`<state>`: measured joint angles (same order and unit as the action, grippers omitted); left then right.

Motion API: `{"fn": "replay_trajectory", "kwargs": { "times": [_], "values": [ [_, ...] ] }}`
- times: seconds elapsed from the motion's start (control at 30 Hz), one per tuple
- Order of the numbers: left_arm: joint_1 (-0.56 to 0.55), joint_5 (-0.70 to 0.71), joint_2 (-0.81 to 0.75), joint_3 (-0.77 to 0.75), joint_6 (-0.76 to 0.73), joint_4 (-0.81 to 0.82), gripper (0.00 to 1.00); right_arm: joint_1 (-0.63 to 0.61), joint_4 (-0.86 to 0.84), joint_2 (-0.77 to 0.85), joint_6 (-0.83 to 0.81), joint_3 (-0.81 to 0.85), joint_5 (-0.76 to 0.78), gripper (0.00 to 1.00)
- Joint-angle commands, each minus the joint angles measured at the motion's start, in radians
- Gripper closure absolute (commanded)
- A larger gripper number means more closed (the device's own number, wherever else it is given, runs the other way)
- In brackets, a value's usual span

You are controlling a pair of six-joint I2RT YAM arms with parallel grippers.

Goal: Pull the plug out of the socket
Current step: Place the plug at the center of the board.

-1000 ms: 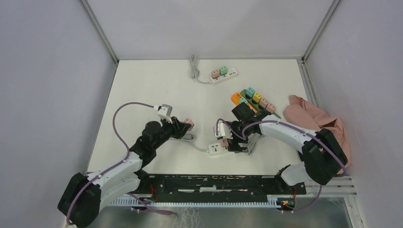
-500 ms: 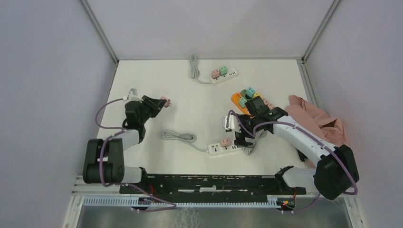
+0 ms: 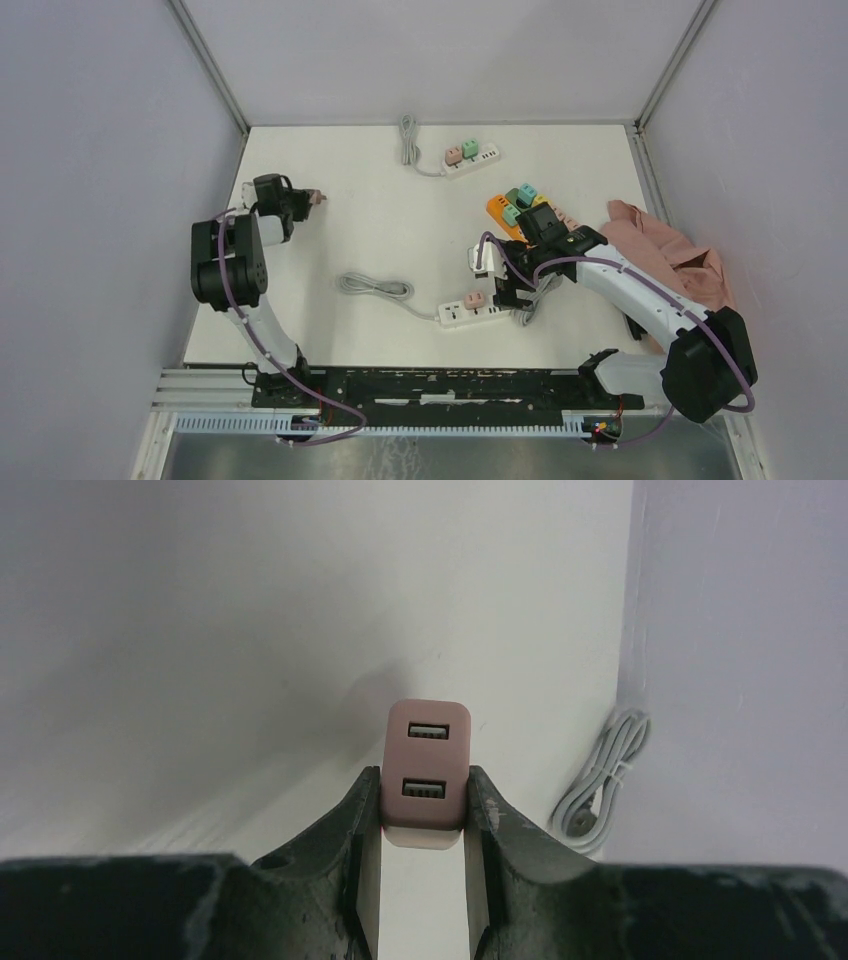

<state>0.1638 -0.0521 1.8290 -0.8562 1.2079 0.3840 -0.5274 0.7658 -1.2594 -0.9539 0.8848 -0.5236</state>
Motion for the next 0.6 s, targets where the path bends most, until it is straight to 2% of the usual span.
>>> {"fn": "replay_trajectory", "kwargs": {
  "times": [0.0,0.1,0.23,0.4,0.47,0.57],
  "values": [
    [0.026,0.059,0.097,-0.164,0.110,-0.138,0.73,0.004,-0.008,0.019,-0.003,0.019,-0.021,0.00],
    [0.060,-0.034,0.183,-0.223,0.151,-0.136,0.66,0.003,-0.009,0.019,-0.004,0.018,-0.018,0.00],
    [0.081,-0.082,0.213,-0.255,0.130,-0.129,0.46,0.003,-0.011,0.018,-0.004,0.016,-0.011,0.00],
    [0.091,-0.035,0.129,-0.219,0.093,-0.176,0.20,0.003,-0.011,0.013,-0.005,0.016,-0.012,0.00],
    [0.090,-0.024,0.081,-0.200,0.079,-0.215,0.14,0.003,-0.009,0.011,-0.004,0.016,-0.011,0.00],
    [0.090,-0.017,0.002,-0.153,0.058,-0.256,0.11,0.004,-0.008,0.010,-0.003,0.016,-0.011,0.00]
  ]
}}
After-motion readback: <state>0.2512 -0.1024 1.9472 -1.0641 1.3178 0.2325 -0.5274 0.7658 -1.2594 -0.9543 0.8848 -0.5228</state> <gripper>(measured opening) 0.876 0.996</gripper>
